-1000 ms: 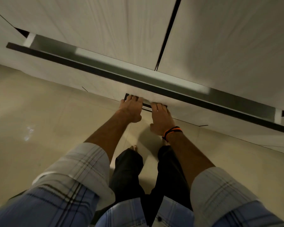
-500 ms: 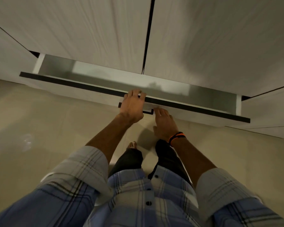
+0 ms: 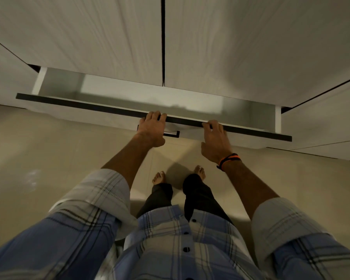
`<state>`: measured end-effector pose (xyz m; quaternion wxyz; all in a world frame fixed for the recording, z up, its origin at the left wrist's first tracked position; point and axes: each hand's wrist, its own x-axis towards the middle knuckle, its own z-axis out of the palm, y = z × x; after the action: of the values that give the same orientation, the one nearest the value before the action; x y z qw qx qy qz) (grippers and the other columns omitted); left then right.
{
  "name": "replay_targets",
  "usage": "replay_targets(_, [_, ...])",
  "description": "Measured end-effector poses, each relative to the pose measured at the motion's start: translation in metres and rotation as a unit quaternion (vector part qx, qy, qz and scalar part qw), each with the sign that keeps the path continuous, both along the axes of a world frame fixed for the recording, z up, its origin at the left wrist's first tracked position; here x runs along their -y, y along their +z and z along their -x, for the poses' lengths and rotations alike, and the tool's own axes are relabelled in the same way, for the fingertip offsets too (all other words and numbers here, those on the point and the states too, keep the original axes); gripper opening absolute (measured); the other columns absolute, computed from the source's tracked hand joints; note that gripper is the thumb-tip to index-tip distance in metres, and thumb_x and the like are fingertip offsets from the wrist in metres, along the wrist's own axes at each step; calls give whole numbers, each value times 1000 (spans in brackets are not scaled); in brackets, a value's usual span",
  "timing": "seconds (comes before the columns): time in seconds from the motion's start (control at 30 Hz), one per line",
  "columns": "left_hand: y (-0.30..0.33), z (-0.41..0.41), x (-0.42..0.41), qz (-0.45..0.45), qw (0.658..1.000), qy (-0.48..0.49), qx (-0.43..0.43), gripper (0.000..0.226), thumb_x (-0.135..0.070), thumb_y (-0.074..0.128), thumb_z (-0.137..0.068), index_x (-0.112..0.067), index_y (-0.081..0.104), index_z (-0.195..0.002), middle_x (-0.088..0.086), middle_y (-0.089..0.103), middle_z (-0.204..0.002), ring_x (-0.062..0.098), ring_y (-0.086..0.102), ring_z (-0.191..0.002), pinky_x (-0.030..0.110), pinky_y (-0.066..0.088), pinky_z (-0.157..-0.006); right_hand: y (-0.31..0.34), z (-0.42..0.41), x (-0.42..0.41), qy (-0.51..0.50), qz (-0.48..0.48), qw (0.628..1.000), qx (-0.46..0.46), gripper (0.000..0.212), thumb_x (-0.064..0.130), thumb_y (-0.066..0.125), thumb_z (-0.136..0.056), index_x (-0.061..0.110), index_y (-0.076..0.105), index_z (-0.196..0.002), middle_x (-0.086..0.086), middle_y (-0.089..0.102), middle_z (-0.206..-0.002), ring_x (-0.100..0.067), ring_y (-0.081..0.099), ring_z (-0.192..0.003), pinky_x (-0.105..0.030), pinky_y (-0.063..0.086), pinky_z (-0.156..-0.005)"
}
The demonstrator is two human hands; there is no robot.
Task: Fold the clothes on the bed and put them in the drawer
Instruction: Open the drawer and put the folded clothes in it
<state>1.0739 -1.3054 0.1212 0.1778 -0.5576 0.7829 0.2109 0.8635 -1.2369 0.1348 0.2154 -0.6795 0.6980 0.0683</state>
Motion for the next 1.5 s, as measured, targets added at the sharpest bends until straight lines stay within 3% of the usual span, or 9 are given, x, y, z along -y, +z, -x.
replay_targets(0.23, [4,5,-34,-13,999,40,19,91,-28,74,-82,-12,16,-151,13,15,-158,33,11,-148,54,33,-113,3,40,-22,63,-48,995,-61,69,13,59,-84,5,30,-146,-15,39,-142,-34,39,-131,-47,32,-112])
replay_targets(0.5, [23,72,-83,-27,984,161,70,82,-30,67,-88,-9,19,-151,23,12,-157,42,19,-144,56,27,-112,2,72,-49,208,-59,976,-27,93,26,70,-79,4,19,-153,-14,31,-148,-34,33,-133,-44,32,-110])
replay_targets(0.7, [18,145,-135,-58,987,142,41,92,-31,72,-85,-24,13,-155,15,3,-162,39,4,-149,57,19,-116,11,98,-67,294,-89,951,13,91,21,71,-79,5,20,-153,-13,28,-154,-33,33,-136,-42,37,-107])
replay_targets(0.93, [17,167,-169,-32,979,189,62,89,-26,73,-83,-24,17,-153,14,7,-161,37,6,-149,58,22,-117,6,134,-99,307,-84,947,43,94,23,72,-77,6,19,-153,-12,30,-149,-34,36,-131,-41,42,-103])
replay_targets(1.2, [22,179,-222,-32,961,266,74,99,-28,72,-85,-23,3,-156,10,-10,-163,39,8,-148,56,21,-116,6,168,-135,314,-104,942,52,95,22,73,-79,5,17,-154,-16,30,-149,-34,35,-133,-42,39,-108])
replay_targets(1.5, [11,254,-316,-48,924,379,-23,93,-17,64,-90,-29,-1,-156,16,-23,-160,42,17,-146,51,32,-113,16,192,-203,343,-150,926,54,98,12,71,-77,4,13,-155,-14,22,-157,-32,27,-142,-35,32,-114])
